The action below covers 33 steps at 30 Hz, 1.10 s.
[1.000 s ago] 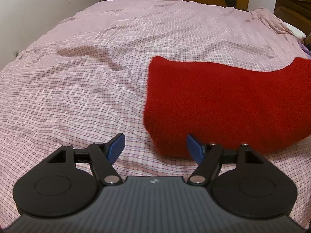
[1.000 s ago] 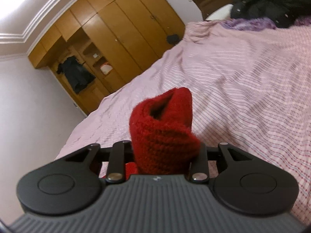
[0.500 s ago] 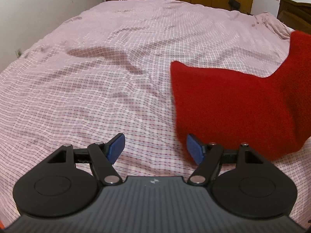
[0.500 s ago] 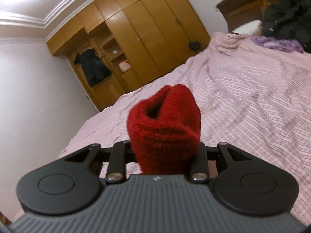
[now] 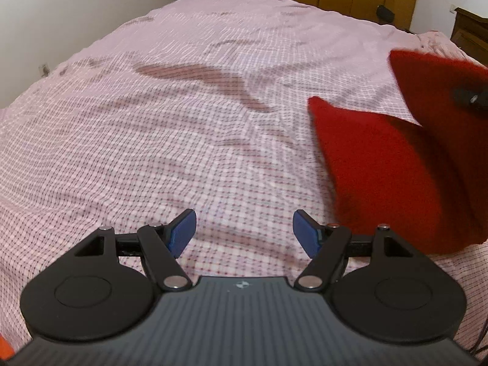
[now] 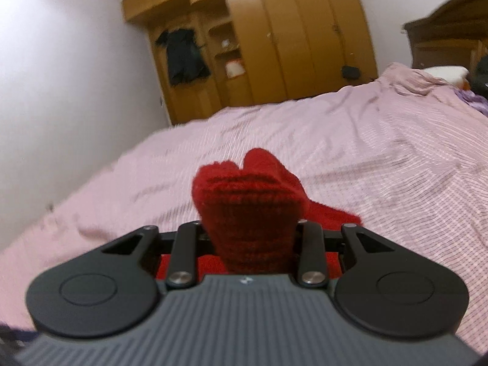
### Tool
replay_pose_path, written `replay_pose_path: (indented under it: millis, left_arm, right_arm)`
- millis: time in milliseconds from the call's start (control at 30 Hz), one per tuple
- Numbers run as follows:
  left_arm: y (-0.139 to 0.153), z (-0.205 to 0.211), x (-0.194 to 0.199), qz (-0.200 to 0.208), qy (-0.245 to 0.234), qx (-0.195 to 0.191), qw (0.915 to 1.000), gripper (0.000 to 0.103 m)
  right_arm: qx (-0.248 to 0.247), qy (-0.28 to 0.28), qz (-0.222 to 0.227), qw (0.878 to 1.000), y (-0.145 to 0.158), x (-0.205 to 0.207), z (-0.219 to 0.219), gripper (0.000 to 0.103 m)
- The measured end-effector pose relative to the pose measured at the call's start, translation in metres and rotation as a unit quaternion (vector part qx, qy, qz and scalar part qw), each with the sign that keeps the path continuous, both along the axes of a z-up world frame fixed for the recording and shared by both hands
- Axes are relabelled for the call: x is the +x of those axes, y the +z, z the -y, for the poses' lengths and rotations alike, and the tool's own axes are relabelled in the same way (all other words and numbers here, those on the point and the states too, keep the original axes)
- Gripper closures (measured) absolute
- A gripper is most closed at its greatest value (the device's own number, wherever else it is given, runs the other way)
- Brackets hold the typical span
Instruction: Fold small clothes
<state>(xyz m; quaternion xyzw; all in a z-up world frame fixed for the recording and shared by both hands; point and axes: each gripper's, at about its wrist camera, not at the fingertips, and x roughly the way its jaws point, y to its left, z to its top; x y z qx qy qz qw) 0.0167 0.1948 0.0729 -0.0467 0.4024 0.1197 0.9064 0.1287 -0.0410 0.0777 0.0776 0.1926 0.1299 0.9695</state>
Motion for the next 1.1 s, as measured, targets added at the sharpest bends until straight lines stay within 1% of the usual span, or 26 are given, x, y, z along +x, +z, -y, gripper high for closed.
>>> replay_pose_path:
  millis: [100,200,267,333,467,533,600,633,700,800,833,900,933,1033,1067,1100]
  left_arm:
    - [-0.004,-0.008,-0.002,-0.002,0.007,-0.006,1.0000,0.027]
    - [-0.006,-0.015,-0.005,-0.001,0.013,-0.012,0.9999,0.027]
    - [-0.006,-0.019,-0.006,-0.001,0.015,-0.014,0.9998,0.027]
    - [-0.007,-0.024,-0.008,0.000,0.017,-0.016,0.9997,0.027]
    - [-0.007,-0.034,-0.013,0.002,0.024,-0.021,0.9995,0.027]
    - [-0.007,-0.040,-0.015,0.002,0.029,-0.023,0.9993,0.027]
    - [-0.008,-0.045,-0.017,0.000,0.033,-0.025,0.9991,0.027]
    - [-0.008,-0.047,-0.018,-0.001,0.035,-0.027,0.9990,0.027]
    - [-0.009,-0.050,-0.020,-0.001,0.037,-0.029,0.9989,0.027]
    - [-0.009,-0.054,-0.024,0.000,0.039,-0.030,0.9988,0.027]
    - [-0.009,-0.055,-0.026,0.000,0.040,-0.030,0.9987,0.027]
    - [-0.009,-0.057,-0.028,0.001,0.043,-0.032,0.9985,0.027]
    - [-0.009,-0.059,-0.030,0.003,0.043,-0.033,0.9985,0.027]
    - [-0.011,-0.062,-0.032,0.002,0.048,-0.035,0.9983,0.027]
    - [-0.011,-0.063,-0.032,0.003,0.050,-0.037,0.9981,0.027]
    - [-0.011,-0.064,-0.033,0.003,0.051,-0.038,0.9980,0.027]
  right_arm:
    - [-0.046,0.018,-0.010,0.999,-0.018,-0.001,-0.021,0.069]
    - [-0.078,0.029,-0.009,0.997,-0.031,-0.002,-0.033,0.069]
    - [-0.093,0.026,-0.001,0.995,-0.030,-0.006,-0.040,0.069]
    - [-0.094,0.016,0.003,0.995,-0.025,-0.007,-0.043,0.069]
    - [-0.104,-0.012,0.061,0.993,-0.005,-0.022,-0.050,0.069]
    - [-0.107,-0.011,0.084,0.991,0.004,-0.026,-0.055,0.069]
    - [-0.121,-0.003,0.097,0.988,0.007,-0.029,-0.067,0.069]
    - [-0.128,0.004,0.098,0.987,0.004,-0.031,-0.074,0.069]
    - [-0.141,0.020,0.085,0.986,-0.005,-0.031,-0.086,0.069]
    - [-0.167,0.058,0.036,0.984,-0.031,-0.026,-0.105,0.068]
    - [-0.183,0.069,0.034,0.980,-0.042,-0.028,-0.110,0.068]
    - [-0.225,0.072,0.064,0.970,-0.049,-0.039,-0.121,0.067]
    - [-0.234,0.074,0.067,0.967,-0.050,-0.042,-0.122,0.067]
    - [-0.226,0.079,0.057,0.969,-0.044,-0.044,-0.118,0.064]
    - [-0.217,0.080,0.052,0.971,-0.040,-0.046,-0.114,0.060]
    - [-0.209,0.084,0.048,0.973,-0.036,-0.046,-0.111,0.054]
